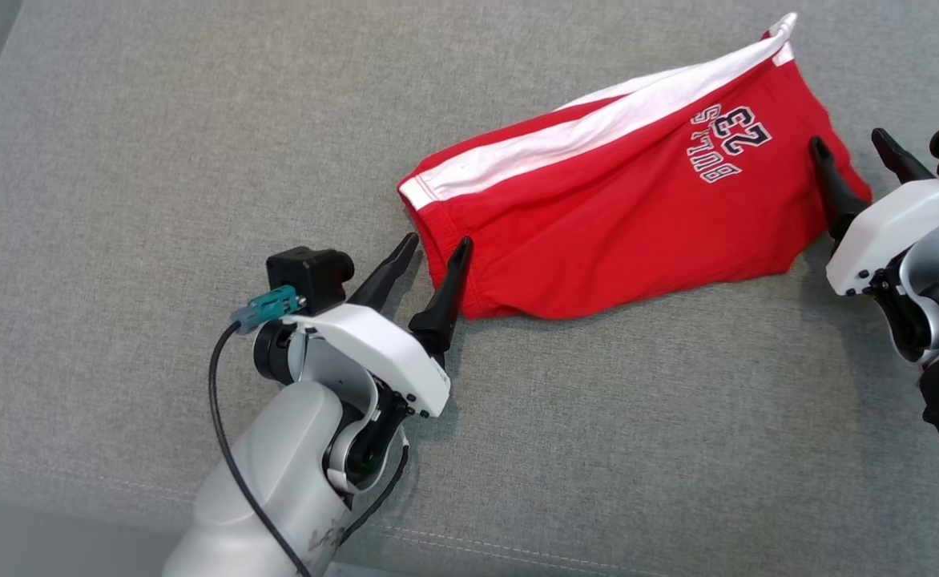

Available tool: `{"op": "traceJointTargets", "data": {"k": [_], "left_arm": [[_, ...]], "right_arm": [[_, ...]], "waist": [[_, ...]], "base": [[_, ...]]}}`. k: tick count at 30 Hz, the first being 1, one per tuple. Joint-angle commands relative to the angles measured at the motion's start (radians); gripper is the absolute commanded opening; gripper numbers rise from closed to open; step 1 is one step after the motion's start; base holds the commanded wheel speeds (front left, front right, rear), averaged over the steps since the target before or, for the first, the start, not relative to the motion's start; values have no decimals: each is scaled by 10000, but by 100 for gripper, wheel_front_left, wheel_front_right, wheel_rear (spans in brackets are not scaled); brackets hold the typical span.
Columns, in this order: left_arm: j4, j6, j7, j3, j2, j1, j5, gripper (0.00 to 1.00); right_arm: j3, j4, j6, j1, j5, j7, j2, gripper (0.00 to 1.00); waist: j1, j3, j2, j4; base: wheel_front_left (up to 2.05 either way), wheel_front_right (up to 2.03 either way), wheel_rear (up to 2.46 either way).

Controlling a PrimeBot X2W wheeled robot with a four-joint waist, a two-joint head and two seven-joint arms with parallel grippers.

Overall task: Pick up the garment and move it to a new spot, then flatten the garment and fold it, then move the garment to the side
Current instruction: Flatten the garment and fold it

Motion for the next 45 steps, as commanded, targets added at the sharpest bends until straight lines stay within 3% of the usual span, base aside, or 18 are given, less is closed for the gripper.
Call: {"op": "traceJointTargets", "data": {"k": [1, 12, 13, 14, 15, 16, 17, 18, 19, 25, 33, 39, 45], "left_arm": [[-9, -49, -2, 244, 110, -421, -47, 100], [1680, -697, 561, -199, -148, -1278, -1163, 100], [1745, -820, 652, -190, -154, -1293, -1415, 100], [1821, -903, 767, -225, -159, -1325, -1620, 100], [1953, -909, 878, -304, -162, -1377, -1701, 100], [2024, -975, 1058, -353, -163, -1384, -1974, 97], [2046, -1054, 1215, -407, -165, -1395, -2268, 47], [2081, -1088, 1216, -431, -165, -1439, -2433, 12], [2135, -1122, 1288, -480, -166, -1462, -2614, 0], [2294, -1275, 1046, -722, -165, -1654, -2819, 0], [1763, -1294, 729, -872, 590, -1079, -2490, 0], [436, -829, 834, -931, 1528, -83, -2298, 0], [-1222, -153, 1402, -1099, 2469, 945, -2171, 0]], "right_arm": [[215, -13, -2, -108, 118, 10, -25, 100], [1302, 1239, -2, -887, 1174, 272, 290, 100], [1385, 1274, -2, -938, 1316, 302, 318, 44], [1453, 1304, -2, -991, 1431, 276, 318, 13], [1539, 1354, -2, -1020, 1564, 350, 338, 0], [1625, 1387, -2, -1044, 1705, 441, 360, 0], [1682, 1366, -2, -1083, 1815, 359, 351, 0], [1767, 1369, -2, -1104, 1909, 335, 340, 0], [1859, 1385, -2, -1110, 2020, 379, 336, 0], [2122, 1118, -2, -998, 2810, -9, 161, 0], [2180, -210, -2, 46, 3987, -959, -193, 0], [2208, -1810, -2, 1576, 4518, -1435, -498, 0], [1521, -3222, -2, 3825, 4756, -1783, -283, 0]], "waist": [[0, 100, -1, 72], [0, 364, -1, -52], [0, 368, -1, -81], [0, 359, -1, -103], [0, 352, -1, -125], [0, 353, -1, -159], [0, 350, -1, -190], [0, 343, -1, -219], [0, 341, -1, -247], [0, 262, -1, -330], [0, -172, -1, -432], [0, -618, -1, -618], [0, -1120, -1, -920]], "base": [[0, 0, 0], [0, 0, 0], [0, 0, 0], [0, 0, 0], [0, 0, 0], [0, 0, 0], [0, 0, 0], [0, 0, 0], [0, 0, 0], [0, 0, 0], [0, 0, 0], [0, 0, 0], [0, 0, 0]]}}
